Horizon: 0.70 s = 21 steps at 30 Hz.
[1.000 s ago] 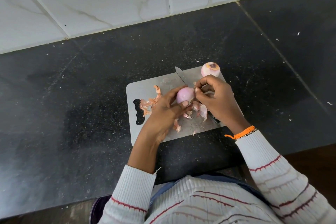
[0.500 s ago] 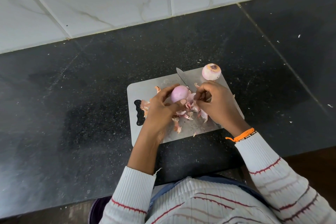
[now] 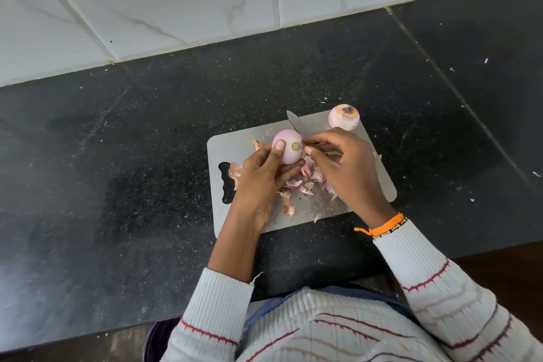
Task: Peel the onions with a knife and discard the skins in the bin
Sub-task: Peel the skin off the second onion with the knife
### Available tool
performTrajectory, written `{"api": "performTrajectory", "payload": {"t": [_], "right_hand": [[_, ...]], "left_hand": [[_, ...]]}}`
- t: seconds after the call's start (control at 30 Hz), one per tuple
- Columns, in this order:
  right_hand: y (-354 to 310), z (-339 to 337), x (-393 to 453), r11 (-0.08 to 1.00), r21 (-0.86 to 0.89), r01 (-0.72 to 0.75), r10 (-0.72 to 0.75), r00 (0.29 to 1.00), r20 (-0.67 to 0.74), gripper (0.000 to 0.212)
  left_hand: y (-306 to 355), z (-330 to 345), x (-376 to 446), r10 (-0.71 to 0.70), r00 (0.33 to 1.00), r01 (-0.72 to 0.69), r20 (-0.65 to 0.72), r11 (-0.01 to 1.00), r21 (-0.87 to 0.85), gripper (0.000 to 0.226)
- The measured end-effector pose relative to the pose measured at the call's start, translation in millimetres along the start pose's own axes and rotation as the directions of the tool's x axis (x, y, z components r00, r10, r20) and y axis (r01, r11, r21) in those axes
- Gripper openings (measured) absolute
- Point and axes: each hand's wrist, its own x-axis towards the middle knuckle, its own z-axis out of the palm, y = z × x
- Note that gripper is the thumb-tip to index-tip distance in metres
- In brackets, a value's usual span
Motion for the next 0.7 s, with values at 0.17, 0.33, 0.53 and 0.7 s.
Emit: {"api": "performTrajectory", "payload": {"t": [0.17, 0.33, 0.53, 0.7], "right_hand": [[3, 3, 0, 0.991, -0.052, 0.12, -0.121, 0.992, -0.026, 0.02], [10, -3, 2, 0.941, -0.161, 0.298, -0.3, 0.954, 0.015, 0.012], [16, -10, 4, 0.915, -0.179, 0.361, -0.349, 0.932, 0.095, 0.004], [18, -5, 5, 0.923, -0.233, 0.306, -0.277, 0.949, 0.15, 0.004]], "left_hand": [[0, 3, -2, 0.003, 1.0, -0.003, -0.008, 1.0, -0.02, 0.032], [1, 3, -4, 0.011, 1.0, -0.011, 0.003, 1.0, 0.029, 0.033], [3, 1, -6, 0.005, 0.999, -0.009, 0.044, 0.994, 0.107, 0.032], [1, 1, -5, -0.006, 0.999, 0.003, 0.032, 0.995, 0.096, 0.033]]}}
